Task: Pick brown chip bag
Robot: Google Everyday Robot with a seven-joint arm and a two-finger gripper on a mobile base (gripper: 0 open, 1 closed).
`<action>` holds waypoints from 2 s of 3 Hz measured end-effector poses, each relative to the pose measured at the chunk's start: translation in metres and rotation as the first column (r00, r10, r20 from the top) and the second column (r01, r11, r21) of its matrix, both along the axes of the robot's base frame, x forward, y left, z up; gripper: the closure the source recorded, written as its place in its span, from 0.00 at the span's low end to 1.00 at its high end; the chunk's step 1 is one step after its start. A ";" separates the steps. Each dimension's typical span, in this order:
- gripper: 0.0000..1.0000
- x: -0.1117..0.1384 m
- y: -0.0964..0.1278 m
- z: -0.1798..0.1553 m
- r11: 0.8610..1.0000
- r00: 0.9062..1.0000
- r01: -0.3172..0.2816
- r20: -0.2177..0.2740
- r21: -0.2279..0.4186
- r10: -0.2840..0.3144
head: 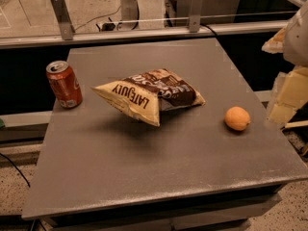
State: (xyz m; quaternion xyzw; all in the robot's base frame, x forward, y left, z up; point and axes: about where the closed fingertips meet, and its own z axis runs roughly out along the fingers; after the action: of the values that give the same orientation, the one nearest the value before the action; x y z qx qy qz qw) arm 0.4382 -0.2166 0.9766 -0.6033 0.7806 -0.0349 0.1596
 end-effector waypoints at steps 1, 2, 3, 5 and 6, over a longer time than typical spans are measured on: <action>0.00 0.001 0.001 0.000 1.000 1.000 -0.004 0.003 0.002 0.004; 0.00 0.020 0.028 0.001 0.996 0.996 -0.075 0.056 0.038 0.073; 0.00 0.060 0.094 -0.005 0.976 0.974 -0.212 0.094 0.042 0.207; 0.00 0.079 0.188 -0.024 0.928 0.928 -0.366 0.098 0.072 0.358; 0.00 0.072 0.202 -0.043 0.886 0.892 -0.451 0.058 0.103 0.448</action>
Offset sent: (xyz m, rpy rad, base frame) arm 0.0460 0.0634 -0.0031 0.0940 -0.1099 0.1744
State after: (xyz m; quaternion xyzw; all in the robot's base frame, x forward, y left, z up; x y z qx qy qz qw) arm 0.5107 -0.0144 0.9334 -0.7569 0.6178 0.0377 0.2098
